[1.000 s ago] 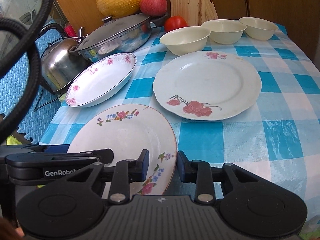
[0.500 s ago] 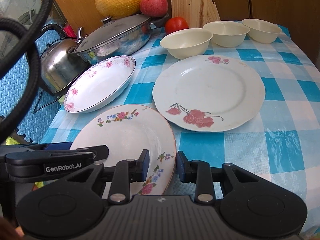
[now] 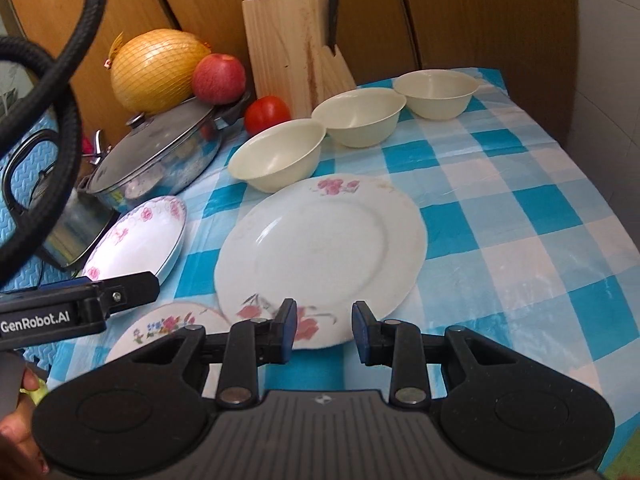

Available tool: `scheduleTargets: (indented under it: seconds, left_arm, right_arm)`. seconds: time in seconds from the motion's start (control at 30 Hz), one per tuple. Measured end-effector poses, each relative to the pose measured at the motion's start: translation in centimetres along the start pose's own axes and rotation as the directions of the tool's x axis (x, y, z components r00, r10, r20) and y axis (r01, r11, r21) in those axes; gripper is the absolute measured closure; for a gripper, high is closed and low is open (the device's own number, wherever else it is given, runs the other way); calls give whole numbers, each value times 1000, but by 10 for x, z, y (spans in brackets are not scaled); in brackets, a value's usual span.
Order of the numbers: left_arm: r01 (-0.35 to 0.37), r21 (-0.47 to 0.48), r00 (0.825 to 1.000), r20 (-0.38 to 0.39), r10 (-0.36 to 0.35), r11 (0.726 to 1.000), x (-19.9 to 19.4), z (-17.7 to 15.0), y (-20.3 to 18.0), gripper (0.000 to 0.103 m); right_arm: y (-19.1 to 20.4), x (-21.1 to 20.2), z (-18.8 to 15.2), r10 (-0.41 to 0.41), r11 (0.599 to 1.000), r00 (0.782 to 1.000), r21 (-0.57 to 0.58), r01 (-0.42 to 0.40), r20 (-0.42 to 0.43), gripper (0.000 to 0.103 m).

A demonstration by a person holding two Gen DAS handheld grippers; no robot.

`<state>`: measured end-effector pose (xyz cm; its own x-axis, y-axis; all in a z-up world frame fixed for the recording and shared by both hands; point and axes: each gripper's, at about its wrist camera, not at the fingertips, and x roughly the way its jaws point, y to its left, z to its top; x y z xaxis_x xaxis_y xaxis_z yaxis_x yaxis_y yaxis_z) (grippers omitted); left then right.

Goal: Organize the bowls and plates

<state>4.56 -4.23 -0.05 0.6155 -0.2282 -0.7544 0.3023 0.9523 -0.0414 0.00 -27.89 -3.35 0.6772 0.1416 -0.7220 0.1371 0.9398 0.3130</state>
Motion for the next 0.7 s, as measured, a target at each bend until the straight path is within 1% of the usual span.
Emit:
scheduleTargets:
  seconds: [0.1, 0.17, 0.3, 0.43, 0.5, 0.57, 0.63, 0.7]
  left_arm:
    - [74, 33, 997, -8, -73, 997, 18, 23, -19, 6]
    - [113, 47, 994, -14, -112, 993, 32, 35, -27, 6]
    - [170, 25, 984, -64, -168, 985, 65, 52, -30, 6]
    - [134, 29, 987, -90, -131, 991, 94, 58, -32, 6]
    - [132, 32, 985, -118, -128, 991, 105, 57, -35, 8]
    - [130, 58, 982, -143, -121, 990, 113, 55, -41, 8]
    - [93, 93, 986, -148, -79, 991, 120, 52, -46, 9]
    - [69, 97, 986, -160, -53, 993, 127, 50, -45, 9]
  right_arm:
    - [-12, 8, 12, -35, 999, 999, 37, 35, 1, 73]
    - [-21, 18, 18, -43, 997, 999, 67, 44, -21, 73]
    - [-33, 27, 25, -57, 993, 998, 99, 59, -23, 72]
    - [-41, 30, 28, -35, 991, 999, 126, 40, -35, 71]
    - [-42, 34, 29, -28, 991, 998, 128, 34, -49, 71]
    - [-44, 38, 29, -12, 990, 998, 141, 21, -65, 71]
    - [-48, 41, 29, 15, 986, 996, 166, -1, -86, 71]
    - [-50, 42, 30, 25, 985, 996, 171, -11, -84, 71]
